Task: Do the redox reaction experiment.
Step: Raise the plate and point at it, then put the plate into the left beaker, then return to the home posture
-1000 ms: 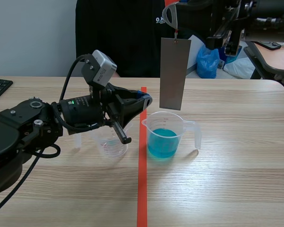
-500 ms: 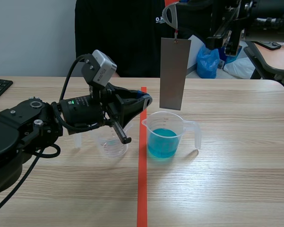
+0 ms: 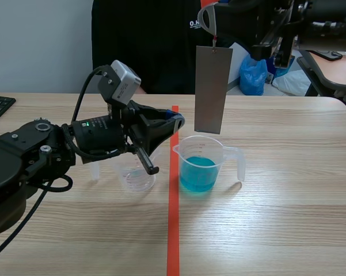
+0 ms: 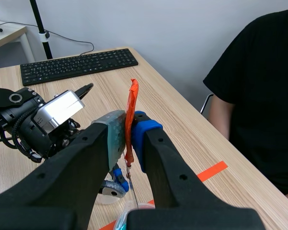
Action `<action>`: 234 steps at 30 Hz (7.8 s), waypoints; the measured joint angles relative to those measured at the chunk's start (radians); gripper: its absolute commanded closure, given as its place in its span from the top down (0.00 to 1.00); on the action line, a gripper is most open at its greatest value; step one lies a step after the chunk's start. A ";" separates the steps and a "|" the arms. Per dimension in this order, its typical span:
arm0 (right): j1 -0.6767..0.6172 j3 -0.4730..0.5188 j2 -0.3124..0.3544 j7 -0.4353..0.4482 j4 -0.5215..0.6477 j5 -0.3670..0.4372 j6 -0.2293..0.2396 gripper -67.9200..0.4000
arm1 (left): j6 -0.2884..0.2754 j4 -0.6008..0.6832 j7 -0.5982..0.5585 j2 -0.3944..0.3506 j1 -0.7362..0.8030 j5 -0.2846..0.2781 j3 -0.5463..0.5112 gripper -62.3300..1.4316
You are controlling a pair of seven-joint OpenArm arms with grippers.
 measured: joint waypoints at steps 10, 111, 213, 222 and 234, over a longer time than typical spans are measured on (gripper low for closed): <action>0.000 0.000 0.000 0.000 0.000 0.000 0.000 0.03 | 0.013 0.000 0.000 -0.063 0.000 0.000 0.000 0.08; 0.138 -0.236 -0.436 -0.003 -0.126 -0.357 0.000 0.03 | 0.683 0.047 -0.876 -0.175 1.410 0.427 -0.763 0.08; 0.145 -0.466 -0.448 0.640 -0.605 -0.688 -0.001 1.00 | 0.682 0.046 -0.869 -0.182 1.388 0.410 -0.763 0.09; -0.075 -0.378 -0.248 0.644 -0.252 -0.661 -0.080 1.00 | 0.681 0.046 -0.876 -0.246 1.357 0.412 -0.763 0.11; -0.485 -0.137 0.160 0.643 0.031 -0.436 -0.141 1.00 | 0.621 0.108 -0.877 -0.394 1.352 0.396 -0.763 0.65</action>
